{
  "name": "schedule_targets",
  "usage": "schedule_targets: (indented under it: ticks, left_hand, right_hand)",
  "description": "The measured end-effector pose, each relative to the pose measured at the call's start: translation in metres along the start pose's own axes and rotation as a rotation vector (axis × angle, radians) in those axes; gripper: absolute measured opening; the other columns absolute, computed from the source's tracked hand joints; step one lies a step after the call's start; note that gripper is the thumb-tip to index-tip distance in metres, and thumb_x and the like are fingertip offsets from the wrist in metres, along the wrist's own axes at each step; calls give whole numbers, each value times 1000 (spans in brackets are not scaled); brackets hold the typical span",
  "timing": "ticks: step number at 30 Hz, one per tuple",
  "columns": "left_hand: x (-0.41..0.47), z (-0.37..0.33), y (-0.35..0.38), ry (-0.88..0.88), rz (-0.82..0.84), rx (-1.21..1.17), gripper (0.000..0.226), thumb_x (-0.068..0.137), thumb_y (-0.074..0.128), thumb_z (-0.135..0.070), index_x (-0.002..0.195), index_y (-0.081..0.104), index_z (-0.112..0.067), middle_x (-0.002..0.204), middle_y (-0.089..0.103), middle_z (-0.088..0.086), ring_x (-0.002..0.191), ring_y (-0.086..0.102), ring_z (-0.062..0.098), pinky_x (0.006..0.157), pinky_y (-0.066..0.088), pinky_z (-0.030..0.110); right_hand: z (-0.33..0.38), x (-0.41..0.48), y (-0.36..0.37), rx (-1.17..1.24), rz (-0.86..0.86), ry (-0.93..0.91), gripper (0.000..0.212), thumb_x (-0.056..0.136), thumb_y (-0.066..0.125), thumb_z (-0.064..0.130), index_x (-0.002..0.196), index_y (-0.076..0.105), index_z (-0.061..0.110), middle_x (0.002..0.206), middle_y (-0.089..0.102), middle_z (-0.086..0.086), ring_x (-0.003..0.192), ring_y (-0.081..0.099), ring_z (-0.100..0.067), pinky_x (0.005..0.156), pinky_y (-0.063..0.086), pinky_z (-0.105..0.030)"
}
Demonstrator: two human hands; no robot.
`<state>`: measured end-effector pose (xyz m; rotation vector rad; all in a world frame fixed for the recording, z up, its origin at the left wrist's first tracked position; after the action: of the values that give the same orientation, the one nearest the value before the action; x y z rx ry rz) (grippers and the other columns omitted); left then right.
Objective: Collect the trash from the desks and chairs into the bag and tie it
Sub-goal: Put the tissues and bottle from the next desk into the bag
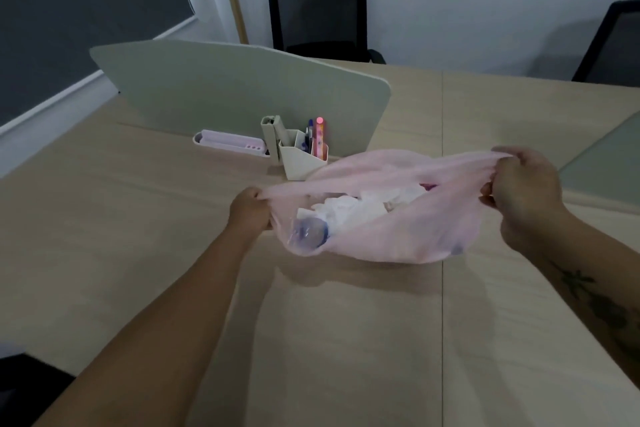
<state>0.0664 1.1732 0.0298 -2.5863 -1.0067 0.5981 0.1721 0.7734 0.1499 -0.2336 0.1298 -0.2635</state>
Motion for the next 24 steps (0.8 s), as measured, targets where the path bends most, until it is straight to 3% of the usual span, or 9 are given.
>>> schedule_targets:
  ticks: [2, 5, 9, 10, 13, 15, 17, 20, 24]
  left_hand:
    - [-2, -44, -5, 72, 6, -72, 23, 87, 48, -11, 100, 61, 3, 88, 64, 17, 74, 57, 24, 60, 55, 38]
    - [-2, -110, -13, 211, 52, 39, 24, 97, 45, -22, 100, 65, -9, 84, 60, 8, 72, 54, 22, 60, 48, 30]
    - [3, -176, -55, 373, -107, 52, 34, 90, 52, -33, 95, 68, -3, 88, 64, 17, 76, 55, 24, 69, 54, 48]
    - [-1, -184, -58, 394, -106, 80, 33, 92, 52, -33, 97, 67, -4, 91, 65, 17, 79, 57, 25, 67, 53, 45]
    - [-16, -192, -54, 458, -45, 257, 26, 98, 52, -27, 89, 67, -7, 82, 62, 12, 74, 55, 25, 59, 40, 31]
    - [-24, -197, -74, 457, -189, 174, 26, 96, 53, -25, 78, 60, -9, 68, 53, 9, 65, 48, 23, 55, 36, 32]
    - [-32, -193, -86, 439, -239, 121, 27, 95, 54, -26, 78, 61, -7, 67, 53, 12, 62, 47, 23, 54, 39, 32]
    - [-54, -173, -78, 457, -193, 222, 31, 96, 56, -30, 79, 64, -5, 74, 62, 16, 62, 52, 25, 57, 47, 38]
    - [-86, -119, -88, 369, -230, 275, 28, 98, 54, -30, 83, 64, -8, 70, 62, 9, 62, 54, 25, 62, 51, 40]
  right_hand:
    - [16, 13, -6, -91, -62, -112, 32, 97, 32, 14, 116, 58, 13, 102, 61, -15, 75, 57, -28, 62, 50, -33]
    - [36, 18, 4, -431, 138, -252, 28, 100, 35, 16, 103, 61, 6, 95, 62, -19, 75, 56, -31, 67, 50, -39]
    - [74, 13, -15, -425, -51, -432, 31, 97, 33, 9, 109, 61, 8, 98, 56, -5, 86, 47, -24, 73, 37, -30]
    - [79, 11, -14, -438, -46, -450, 30, 98, 32, 9, 107, 61, 9, 98, 56, -6, 86, 47, -24, 72, 34, -30]
    - [77, 6, 4, -529, 165, -461, 28, 97, 33, 7, 96, 62, 7, 94, 61, -10, 86, 53, -30, 70, 37, -32]
    - [87, 3, 1, -400, 90, -490, 32, 98, 34, 9, 108, 63, 12, 99, 59, -1, 89, 52, -23, 74, 36, -28]
    - [90, -2, 4, -277, 104, -513, 33, 99, 33, 14, 114, 62, 16, 102, 62, 0, 87, 53, -21, 74, 40, -29]
    - [76, -21, 36, -319, 379, -561, 31, 100, 33, 18, 106, 63, 17, 95, 66, -6, 80, 59, -22, 68, 48, -34]
    - [40, -45, 61, -281, 561, -532, 29, 99, 36, 17, 99, 64, 11, 90, 67, -8, 82, 62, -26, 76, 54, -46]
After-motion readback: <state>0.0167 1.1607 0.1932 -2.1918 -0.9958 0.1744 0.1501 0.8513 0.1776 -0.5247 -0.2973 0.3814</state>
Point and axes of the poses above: each hand's wrist, its own x-axis towards the middle knuckle, its own y-axis out of the palm, z = x × y, the point moved 7 cm from there along x, towards the middle knuckle
